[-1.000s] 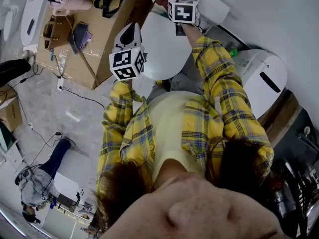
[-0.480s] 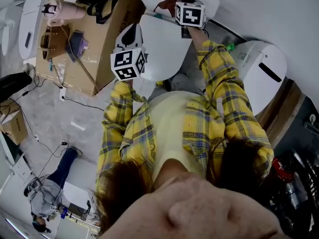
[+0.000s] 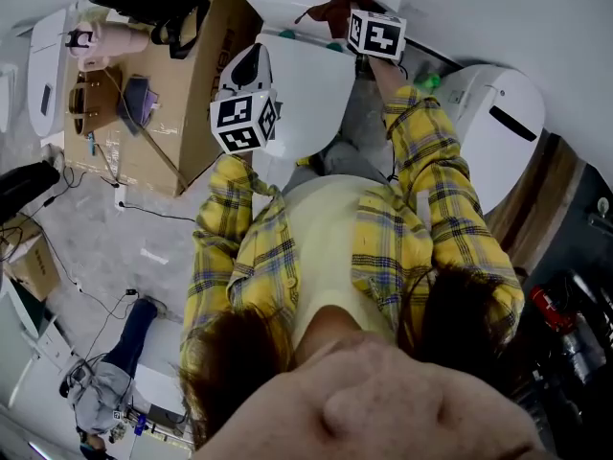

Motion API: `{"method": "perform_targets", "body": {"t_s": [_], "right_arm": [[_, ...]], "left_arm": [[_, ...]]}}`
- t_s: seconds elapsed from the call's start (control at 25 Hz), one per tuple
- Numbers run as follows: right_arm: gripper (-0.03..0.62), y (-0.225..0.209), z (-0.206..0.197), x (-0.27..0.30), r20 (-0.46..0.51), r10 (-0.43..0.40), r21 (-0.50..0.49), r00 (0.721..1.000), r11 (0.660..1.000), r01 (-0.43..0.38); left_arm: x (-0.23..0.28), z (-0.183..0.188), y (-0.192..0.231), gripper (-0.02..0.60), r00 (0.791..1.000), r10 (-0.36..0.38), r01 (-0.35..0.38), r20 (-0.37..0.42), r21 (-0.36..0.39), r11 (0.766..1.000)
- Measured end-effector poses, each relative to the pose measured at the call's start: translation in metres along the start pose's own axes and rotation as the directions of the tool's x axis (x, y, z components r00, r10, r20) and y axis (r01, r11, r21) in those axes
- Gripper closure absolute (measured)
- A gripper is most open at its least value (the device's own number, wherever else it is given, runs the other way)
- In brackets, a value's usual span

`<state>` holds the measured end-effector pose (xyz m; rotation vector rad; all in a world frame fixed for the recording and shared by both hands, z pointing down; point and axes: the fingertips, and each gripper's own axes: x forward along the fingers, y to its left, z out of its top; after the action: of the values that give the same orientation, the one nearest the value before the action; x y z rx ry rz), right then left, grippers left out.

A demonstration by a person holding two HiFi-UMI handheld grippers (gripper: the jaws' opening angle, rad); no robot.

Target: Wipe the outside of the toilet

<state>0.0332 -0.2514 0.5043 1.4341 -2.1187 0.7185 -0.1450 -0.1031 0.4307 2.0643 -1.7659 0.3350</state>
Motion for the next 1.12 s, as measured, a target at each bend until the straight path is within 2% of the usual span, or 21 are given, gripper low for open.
{"method": "perform_targets", "body": {"t_s": [0.36, 0.68, 0.88, 1.12], "right_arm": [[0.471, -0.053, -0.017, -0.025, 0.007, -0.084, 0.044, 0.996, 0.996, 0.083], [0.471, -0.076, -0.03, -0.042, 0.004, -0.128, 0.061, 0.992, 0.99, 0.127], [0.47, -0.075, -0.033, -0.052, 0.018, -0.113, 0.061, 0.993, 0.992, 0.112], [0.471, -0.041, -0.031, -0.068, 0.067, -0.022, 0.028, 0.998, 0.999, 0.02]], "left_arm": [[0.011, 0.0, -0.02, 0.58, 0.998, -0.056, 0.056, -0.015, 0.02, 0.998], [0.019, 0.001, -0.034, 0.579, 0.995, -0.094, 0.095, -0.022, 0.033, 0.995], [0.025, 0.0, -0.036, 0.58, 0.995, -0.099, 0.099, -0.023, 0.034, 0.994], [0.025, 0.0, -0.019, 0.58, 0.998, -0.056, 0.057, -0.018, 0.018, 0.998]]}}
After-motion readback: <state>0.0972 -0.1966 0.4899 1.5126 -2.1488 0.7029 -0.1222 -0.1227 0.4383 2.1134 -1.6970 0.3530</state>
